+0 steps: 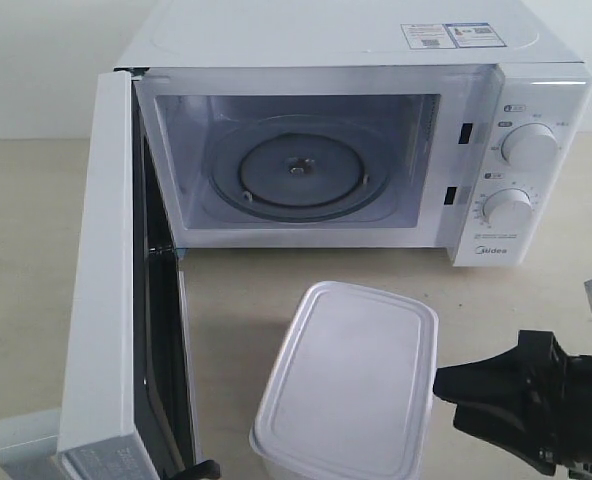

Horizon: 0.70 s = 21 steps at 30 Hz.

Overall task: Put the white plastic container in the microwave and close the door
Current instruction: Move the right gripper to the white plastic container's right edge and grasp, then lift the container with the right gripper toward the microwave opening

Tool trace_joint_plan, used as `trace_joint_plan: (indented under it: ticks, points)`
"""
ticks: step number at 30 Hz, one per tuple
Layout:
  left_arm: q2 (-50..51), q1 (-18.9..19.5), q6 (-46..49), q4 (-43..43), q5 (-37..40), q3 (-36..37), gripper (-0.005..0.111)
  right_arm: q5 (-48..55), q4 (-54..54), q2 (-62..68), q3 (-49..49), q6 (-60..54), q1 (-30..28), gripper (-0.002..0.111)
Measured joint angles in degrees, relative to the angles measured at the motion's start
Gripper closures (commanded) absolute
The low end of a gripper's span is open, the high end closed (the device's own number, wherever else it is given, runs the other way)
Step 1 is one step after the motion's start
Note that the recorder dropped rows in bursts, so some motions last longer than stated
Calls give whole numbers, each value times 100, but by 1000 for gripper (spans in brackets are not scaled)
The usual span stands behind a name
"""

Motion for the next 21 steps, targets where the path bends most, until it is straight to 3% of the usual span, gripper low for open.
trace_joint_plan:
  ticks: [13,15,18,21]
  points:
    - [0,0,0,0,0,0,102,695,1035,371,-483,-123,1191,62]
    - [0,0,0,0,0,0,102,814,1095,371,-579,-57,1277,74]
    - [0,0,0,0,0,0,102,951,1179,375,-632,25,1398,103]
    - [0,0,0,0,0,0,102,1048,1300,375,-640,46,1498,108]
